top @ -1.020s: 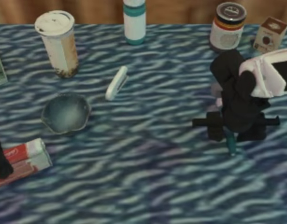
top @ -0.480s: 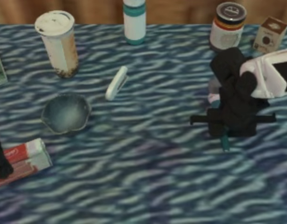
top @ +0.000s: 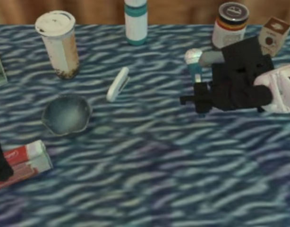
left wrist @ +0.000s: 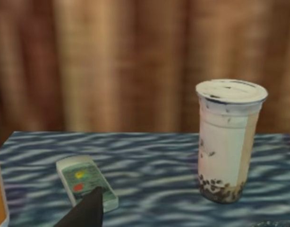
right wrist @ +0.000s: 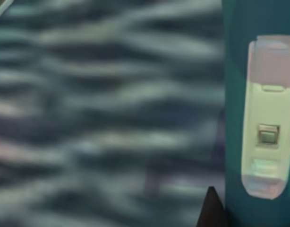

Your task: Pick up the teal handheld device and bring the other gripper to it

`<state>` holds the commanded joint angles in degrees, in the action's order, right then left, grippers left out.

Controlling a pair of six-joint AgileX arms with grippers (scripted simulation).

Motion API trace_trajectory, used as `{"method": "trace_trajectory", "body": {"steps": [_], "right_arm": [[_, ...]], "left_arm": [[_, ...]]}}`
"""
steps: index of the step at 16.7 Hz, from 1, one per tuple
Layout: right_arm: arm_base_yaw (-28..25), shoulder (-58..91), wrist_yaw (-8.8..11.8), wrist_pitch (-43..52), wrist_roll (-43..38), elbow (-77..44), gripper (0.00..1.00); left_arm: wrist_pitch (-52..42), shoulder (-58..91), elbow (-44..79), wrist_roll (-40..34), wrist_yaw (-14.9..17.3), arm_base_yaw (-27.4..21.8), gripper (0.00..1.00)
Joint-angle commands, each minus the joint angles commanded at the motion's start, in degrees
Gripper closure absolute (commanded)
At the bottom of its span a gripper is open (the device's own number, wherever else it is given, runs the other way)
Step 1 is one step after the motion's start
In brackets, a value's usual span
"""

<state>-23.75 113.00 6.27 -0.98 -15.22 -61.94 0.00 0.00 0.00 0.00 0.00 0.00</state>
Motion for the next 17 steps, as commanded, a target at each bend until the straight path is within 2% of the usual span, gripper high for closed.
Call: {"method": "trace_trajectory", "body": {"steps": [6, 10, 13, 17], "right_arm": [[0.2, -7.3, 8.5, -31.6, 8.1, 9.4, 1.0], [0.4, -12.5, 12.8, -45.9, 12.5, 13.7, 1.0], [0.5, -14.8, 14.3, -50.4, 14.1, 15.1, 1.0], [0.5, -15.0, 14.4, -50.7, 14.2, 15.2, 1.0]], "left_arm": [[0.0, 0.0, 0.0, 0.0, 0.0, 0.0, 0.0], [0.0, 0.0, 0.0, 0.0, 0.0, 0.0, 0.0], [0.0, 0.0, 0.0, 0.0, 0.0, 0.0, 0.0], [0.0, 0.0, 0.0, 0.0, 0.0, 0.0, 0.0]]}}
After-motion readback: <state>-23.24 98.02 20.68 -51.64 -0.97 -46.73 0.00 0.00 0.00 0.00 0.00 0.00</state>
